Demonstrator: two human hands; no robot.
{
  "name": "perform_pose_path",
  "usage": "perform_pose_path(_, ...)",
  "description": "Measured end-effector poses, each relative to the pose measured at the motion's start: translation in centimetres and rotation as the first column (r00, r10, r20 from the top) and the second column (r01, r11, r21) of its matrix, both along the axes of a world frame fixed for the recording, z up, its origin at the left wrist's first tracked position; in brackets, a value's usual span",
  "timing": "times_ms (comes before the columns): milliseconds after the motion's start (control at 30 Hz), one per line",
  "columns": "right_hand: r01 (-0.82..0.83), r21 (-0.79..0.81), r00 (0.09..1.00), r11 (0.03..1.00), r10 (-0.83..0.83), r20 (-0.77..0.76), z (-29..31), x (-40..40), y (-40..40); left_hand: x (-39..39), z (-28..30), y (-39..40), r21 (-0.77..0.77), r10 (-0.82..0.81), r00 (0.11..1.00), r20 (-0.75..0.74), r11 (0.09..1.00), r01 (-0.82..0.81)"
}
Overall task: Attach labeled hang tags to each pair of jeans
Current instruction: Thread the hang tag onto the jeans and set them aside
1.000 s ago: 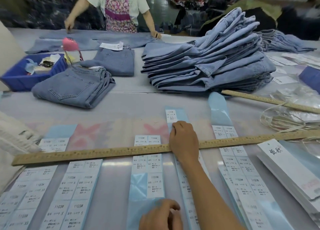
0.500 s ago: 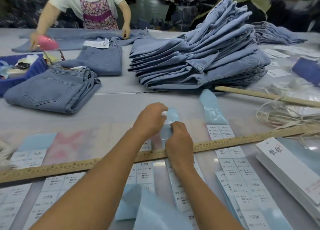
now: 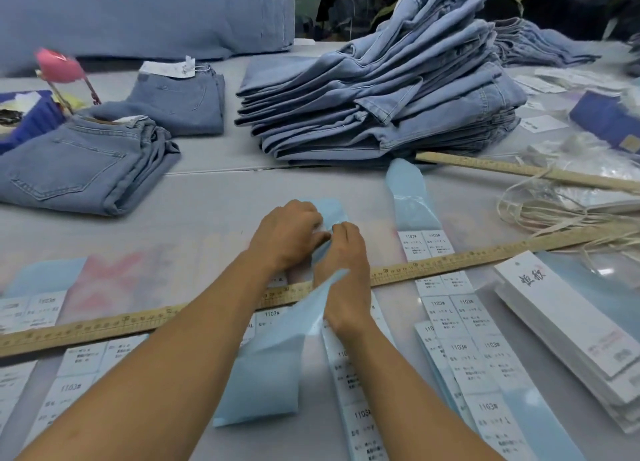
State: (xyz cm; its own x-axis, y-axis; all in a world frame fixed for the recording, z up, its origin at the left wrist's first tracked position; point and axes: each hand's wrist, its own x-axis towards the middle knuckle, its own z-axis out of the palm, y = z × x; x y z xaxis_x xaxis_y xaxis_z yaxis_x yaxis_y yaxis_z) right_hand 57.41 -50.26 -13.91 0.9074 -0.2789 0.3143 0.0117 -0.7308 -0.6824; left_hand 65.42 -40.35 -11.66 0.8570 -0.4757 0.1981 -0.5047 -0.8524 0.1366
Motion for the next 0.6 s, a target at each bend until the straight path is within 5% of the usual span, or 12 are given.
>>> perform_pose_path(167,-0.006,0.045,1.000,0.999,0.006,0.003,-0.2,-0.2,-0.1,-0.1,0.7,-0.4,0.140,-0.066,0.997,0.049,0.988,0.059)
perform_pose_path(300,0.012,-0.304,1.000,0.953,-0.017,-0.016,-1.0,0.2,-0.2,0.4,1.0,-0.4,0.137,-0.039,0.999,0.036,0.990,0.034)
perform_pose_path(500,0.008,-0.374,0.994,0.927,-0.049,-0.100,-1.3,0.9,-0.2,1.5,2.1,-1.1,-0.151,0.185,0.945,-0.270,0.961,-0.231)
perform_pose_path(600,0.029,-0.355,0.995,0.935,-0.062,-0.081,-0.9,0.8,-0.1,3.0,2.8,1.1,-0.425,0.368,0.873,-0.321,0.768,-0.480)
